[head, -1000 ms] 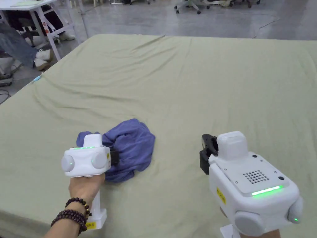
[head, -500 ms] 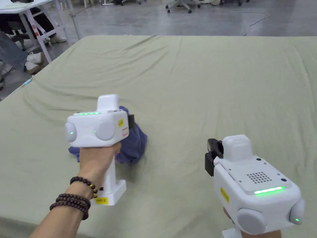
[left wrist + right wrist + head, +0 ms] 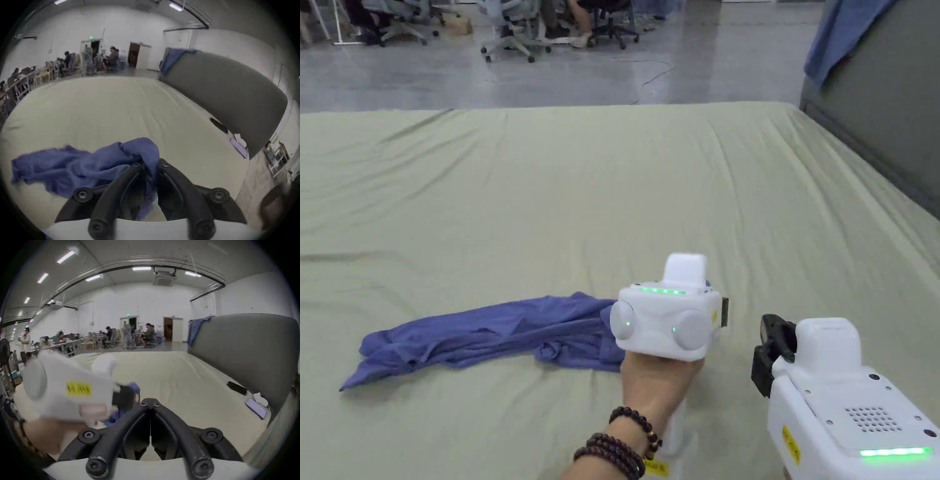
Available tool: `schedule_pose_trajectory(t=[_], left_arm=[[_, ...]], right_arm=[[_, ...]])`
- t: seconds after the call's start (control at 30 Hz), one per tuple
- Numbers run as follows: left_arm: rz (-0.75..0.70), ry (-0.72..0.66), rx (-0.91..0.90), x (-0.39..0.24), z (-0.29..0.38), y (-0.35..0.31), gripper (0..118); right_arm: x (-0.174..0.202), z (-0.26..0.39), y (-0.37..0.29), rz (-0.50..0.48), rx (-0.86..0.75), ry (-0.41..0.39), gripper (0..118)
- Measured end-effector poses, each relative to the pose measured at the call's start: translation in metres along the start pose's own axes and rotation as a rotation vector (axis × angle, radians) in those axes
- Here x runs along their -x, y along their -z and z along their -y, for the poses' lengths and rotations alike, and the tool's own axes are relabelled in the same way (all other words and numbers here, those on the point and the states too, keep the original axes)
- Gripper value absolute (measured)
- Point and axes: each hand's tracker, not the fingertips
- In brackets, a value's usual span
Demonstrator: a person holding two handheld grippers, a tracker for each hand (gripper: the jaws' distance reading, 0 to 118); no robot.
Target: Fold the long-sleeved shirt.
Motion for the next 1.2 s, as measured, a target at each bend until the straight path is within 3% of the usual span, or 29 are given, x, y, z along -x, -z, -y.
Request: schedule_pose_trajectory(t=[0.03, 0.07, 0.13, 0.17, 0.27, 0.47, 0.53, 0.57, 0.6, 0.63, 0.67, 0.7, 0.93, 0.97, 1.0, 1.03, 1.07, 1.13, 1.2], left_arm=[[-0.021, 0.004, 0.015, -0.008, 0.009, 0.008, 11], [-0.037, 0.011, 0.011, -0.012, 0.014, 0.011, 21], [-0.043, 0.033, 0.015, -0.011, 0.02, 0.01, 75], [-0.025, 0.044, 0.015, -0.007, 0.02, 0.004, 93], [-0.06, 0.093, -0.073, 0.009, 0.013, -0.034, 105], [-0.282, 0.039, -0.307, 0.066, 0.037, -0.142, 105], [-0.35, -0.019, -0.353, 0.079, 0.063, -0.18, 103], [-0.378, -0.053, -0.365, 0.085, 0.076, -0.196, 93], [-0.395, -0.079, -0.381, 0.092, 0.087, -0.208, 75], [-0.406, -0.094, -0.374, 0.097, 0.098, -0.219, 43], [-0.432, -0.103, -0.362, 0.102, 0.107, -0.227, 1], [-0.486, -0.105, -0.332, 0.106, 0.116, -0.233, 0], [-0.468, -0.085, -0.311, 0.118, 0.125, -0.238, 0], [-0.461, -0.077, -0.319, 0.12, 0.12, -0.232, 7], [-0.454, -0.087, -0.307, 0.121, 0.114, -0.224, 36], [-0.429, -0.114, -0.26, 0.127, 0.106, -0.211, 75], [-0.403, -0.147, -0.199, 0.134, 0.098, -0.195, 100], [-0.344, -0.181, -0.135, 0.148, 0.087, -0.158, 97], [-0.375, -0.177, -0.081, 0.162, 0.077, -0.116, 97]], right_arm=[[-0.007, 0.001, -0.001, 0.012, 0.006, 0.007, 0], [-0.013, 0.002, -0.002, 0.017, 0.009, 0.015, 0], [-0.02, 0.001, -0.001, 0.027, 0.015, 0.028, 0], [-0.021, 0.001, -0.001, 0.028, 0.016, 0.032, 0], [-0.019, -0.003, 0.002, 0.009, 0.012, 0.031, 0], [-0.002, -0.009, -0.004, -0.039, -0.03, 0.014, 0], [0.002, -0.009, -0.006, -0.047, -0.039, 0.016, 0], [0.004, -0.008, -0.008, -0.049, -0.042, 0.015, 0], [0.005, -0.007, -0.01, -0.048, -0.046, 0.015, 0], [0.005, -0.006, -0.012, -0.048, -0.05, 0.016, 0], [0.006, -0.006, -0.011, -0.046, -0.051, 0.019, 0], [0.006, -0.005, -0.012, -0.041, -0.052, 0.022, 0], [-0.002, -0.01, -0.012, -0.031, -0.044, 0.051, 0], [-0.004, -0.011, -0.011, -0.029, -0.043, 0.054, 0], [-0.005, -0.011, -0.011, -0.027, -0.042, 0.057, 0], [-0.006, -0.011, -0.011, -0.027, -0.04, 0.06, 0], [-0.007, -0.011, -0.009, -0.027, -0.037, 0.061, 0], [-0.008, -0.01, -0.007, -0.028, -0.029, 0.062, 0], [-0.008, -0.006, -0.004, -0.03, -0.013, 0.066, 0]])
